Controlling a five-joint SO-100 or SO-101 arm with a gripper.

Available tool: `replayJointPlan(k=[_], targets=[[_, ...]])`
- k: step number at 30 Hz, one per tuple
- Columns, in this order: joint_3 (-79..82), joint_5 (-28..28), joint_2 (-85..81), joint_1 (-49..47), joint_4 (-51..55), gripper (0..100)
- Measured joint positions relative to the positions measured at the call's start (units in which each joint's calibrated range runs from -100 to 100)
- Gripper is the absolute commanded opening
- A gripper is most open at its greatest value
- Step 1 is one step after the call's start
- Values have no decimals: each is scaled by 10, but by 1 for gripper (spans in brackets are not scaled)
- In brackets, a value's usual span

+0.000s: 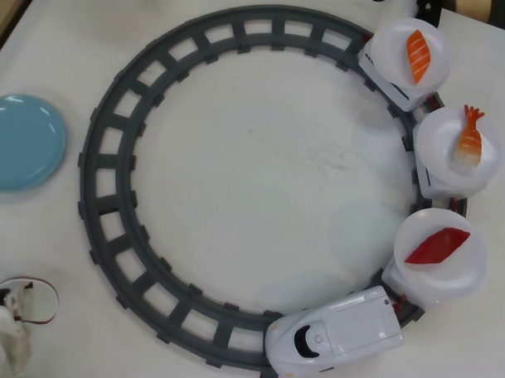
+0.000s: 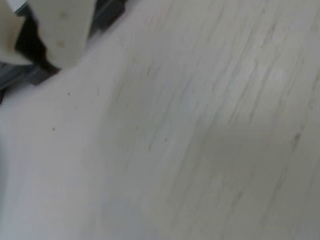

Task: Pick up the sushi from the Shinkansen and put it on the blue dish

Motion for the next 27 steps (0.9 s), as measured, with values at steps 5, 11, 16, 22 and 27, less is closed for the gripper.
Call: replayJointPlan(k=[5, 11, 16, 22, 27], targets=[[0, 0, 0, 0, 0, 3], [0, 0, 0, 0, 0, 3], [0, 0, 0, 0, 0, 3], [-17, 0, 3, 0, 0, 3], [-74, 0, 5, 0, 14, 3]])
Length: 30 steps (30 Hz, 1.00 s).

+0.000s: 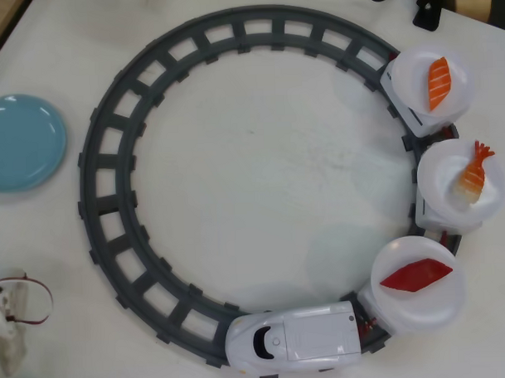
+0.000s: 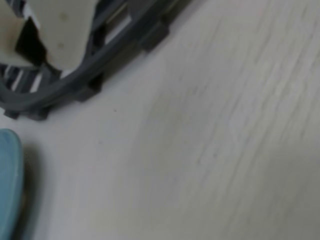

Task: Pick up the sushi from the Shinkansen and put it on the blue dish

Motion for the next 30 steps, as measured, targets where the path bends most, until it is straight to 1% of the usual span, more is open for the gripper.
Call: replayJointPlan(k=[4, 7, 19, 24, 30], targets=[[-45, 14, 28, 0, 18, 5], [-98, 25, 78, 0, 29, 5], [-358, 28, 358, 0, 38, 5], [-477, 28, 479, 10, 87, 5], [-623, 28, 602, 54, 159, 5]])
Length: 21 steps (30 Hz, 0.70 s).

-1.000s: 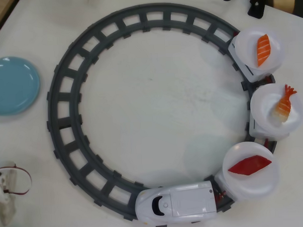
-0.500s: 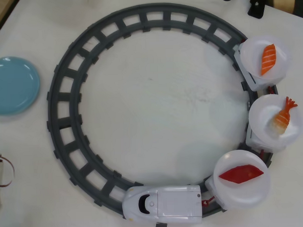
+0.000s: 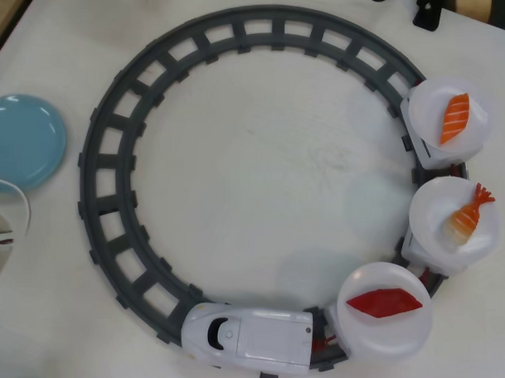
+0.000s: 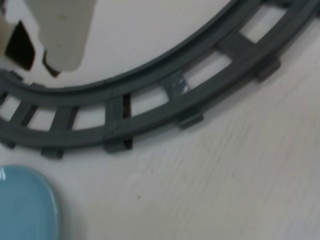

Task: Pick up the sushi from the Shinkansen and put it on the blue dish

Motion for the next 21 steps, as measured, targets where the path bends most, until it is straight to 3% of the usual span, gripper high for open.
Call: replayJointPlan(k=[14, 21], targets=[[-248, 32, 162, 98, 139, 11], [-299, 63, 217, 190, 144, 14]])
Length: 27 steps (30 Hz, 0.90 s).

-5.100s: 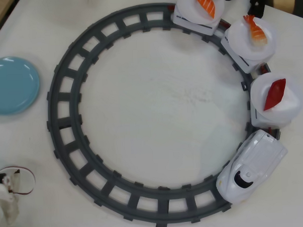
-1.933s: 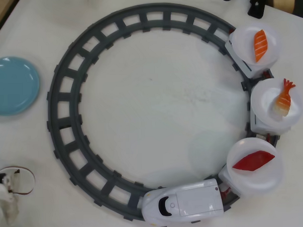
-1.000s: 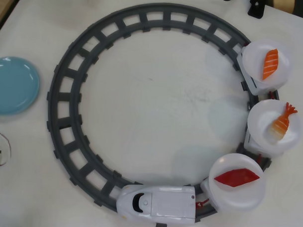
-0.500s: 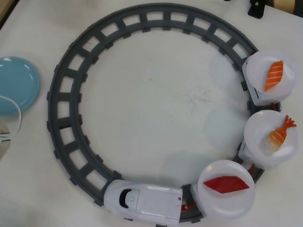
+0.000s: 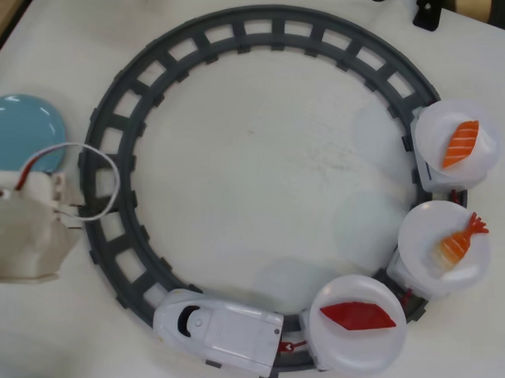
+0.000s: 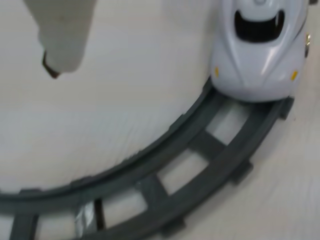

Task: Pick up the sushi from the Shinkansen and put it on the blue dish

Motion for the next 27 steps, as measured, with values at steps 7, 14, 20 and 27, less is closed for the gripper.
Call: replayJointPlan(k=[7, 14, 20, 27], targets=[[0, 27, 16, 63, 0, 21], [0, 56, 55, 150, 0, 21], [0, 96, 101, 223, 0, 28], [-2, 130, 108, 276, 0, 29]])
